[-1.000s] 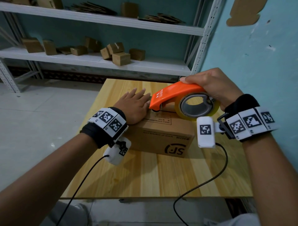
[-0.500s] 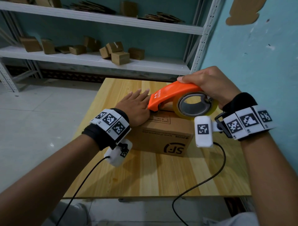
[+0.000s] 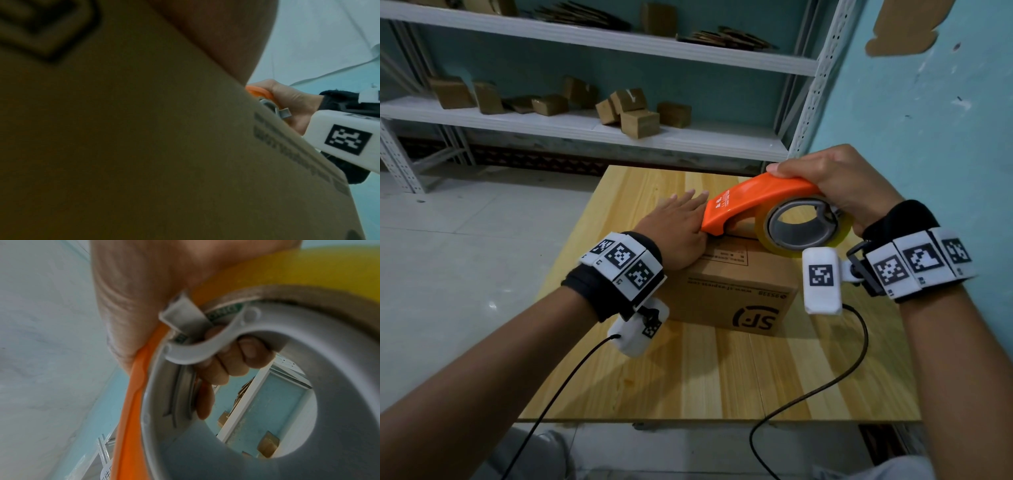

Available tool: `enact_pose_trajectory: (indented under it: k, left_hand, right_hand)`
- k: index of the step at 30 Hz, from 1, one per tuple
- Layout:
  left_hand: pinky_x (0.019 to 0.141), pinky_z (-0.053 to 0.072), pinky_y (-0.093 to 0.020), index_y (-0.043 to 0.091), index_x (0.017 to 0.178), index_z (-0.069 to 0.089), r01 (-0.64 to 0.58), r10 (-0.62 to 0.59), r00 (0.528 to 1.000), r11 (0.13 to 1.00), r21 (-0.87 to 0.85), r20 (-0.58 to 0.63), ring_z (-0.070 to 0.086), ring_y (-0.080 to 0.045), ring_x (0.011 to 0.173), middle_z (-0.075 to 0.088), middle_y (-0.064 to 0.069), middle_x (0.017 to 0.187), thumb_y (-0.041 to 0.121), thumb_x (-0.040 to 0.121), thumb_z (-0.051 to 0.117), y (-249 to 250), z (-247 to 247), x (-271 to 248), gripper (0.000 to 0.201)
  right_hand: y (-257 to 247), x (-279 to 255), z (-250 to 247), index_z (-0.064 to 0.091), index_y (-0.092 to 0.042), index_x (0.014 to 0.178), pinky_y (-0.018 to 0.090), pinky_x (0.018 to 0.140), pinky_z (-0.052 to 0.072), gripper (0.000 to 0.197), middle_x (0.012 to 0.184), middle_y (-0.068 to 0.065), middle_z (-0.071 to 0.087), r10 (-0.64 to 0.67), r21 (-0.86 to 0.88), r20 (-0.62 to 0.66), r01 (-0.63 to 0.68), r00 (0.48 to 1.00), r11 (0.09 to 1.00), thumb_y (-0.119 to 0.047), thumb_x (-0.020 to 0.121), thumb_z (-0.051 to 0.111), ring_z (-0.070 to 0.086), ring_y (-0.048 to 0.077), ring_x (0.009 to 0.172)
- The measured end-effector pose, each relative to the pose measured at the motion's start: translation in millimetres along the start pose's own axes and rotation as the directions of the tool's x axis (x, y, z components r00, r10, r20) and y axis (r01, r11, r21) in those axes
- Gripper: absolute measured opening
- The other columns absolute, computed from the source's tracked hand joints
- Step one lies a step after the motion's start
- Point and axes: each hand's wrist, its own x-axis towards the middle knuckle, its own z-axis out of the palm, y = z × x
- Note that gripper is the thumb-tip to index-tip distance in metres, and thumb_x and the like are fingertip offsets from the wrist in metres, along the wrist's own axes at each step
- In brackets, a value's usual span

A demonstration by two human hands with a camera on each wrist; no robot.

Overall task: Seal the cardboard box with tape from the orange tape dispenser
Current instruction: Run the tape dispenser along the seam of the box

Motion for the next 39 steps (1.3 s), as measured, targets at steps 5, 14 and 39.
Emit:
enact_pose_trajectory:
  k: [5, 14, 39]
  left_hand:
    - [0.120, -0.004, -0.037, 0.021, 0.154, -0.003, 0.039, -0.040, 0.999, 0.999, 0.028, 0.033, -0.006, -0.018, 0.148, -0.005, -0.003, 0.161, 0.033, 0.102, 0.025, -1.2, 5.7, 0.3, 0.060]
    - [0.118, -0.008, -0.033, 0.022, 0.153, -0.007, 0.058, -0.059, 0.997, 0.998, 0.026, 0.053, -0.010, -0.015, 0.147, -0.010, -0.001, 0.161, 0.032, 0.101, 0.024, -0.7, 5.0, -0.5, 0.061]
    - [0.119, -0.005, -0.034, 0.024, 0.153, -0.006, 0.063, -0.063, 0.996, 0.998, 0.006, 0.068, -0.008, -0.014, 0.147, -0.008, 0.000, 0.161, 0.033, 0.103, 0.023, -1.7, 5.1, 0.2, 0.058]
  right_hand:
    - [-2.1, -0.3, 1.4, 0.075, 0.003, 0.093, 0.022, 0.069, 0.048, 0.048, 0.082, 0.020, 0.071, 0.002, -0.020, 0.008, -0.002, 1.000, 1.000, -0.044, 0.082, 0.073, 0.063, 0.013, 0.061]
    - [-3.5, 1.4, 1.5, 0.074, 0.003, 0.093, 0.028, 0.074, 0.051, 0.051, 0.080, 0.019, 0.071, 0.007, -0.053, 0.033, -0.006, 0.999, 0.999, -0.047, 0.082, 0.073, 0.063, 0.019, 0.065]
    - [-4.5, 3.0, -5.4, 0.074, 0.004, 0.093, 0.034, 0.079, 0.051, 0.056, 0.086, 0.023, 0.070, 0.006, -0.126, 0.066, 0.002, 0.998, 0.992, -0.051, 0.079, 0.073, 0.062, 0.021, 0.068]
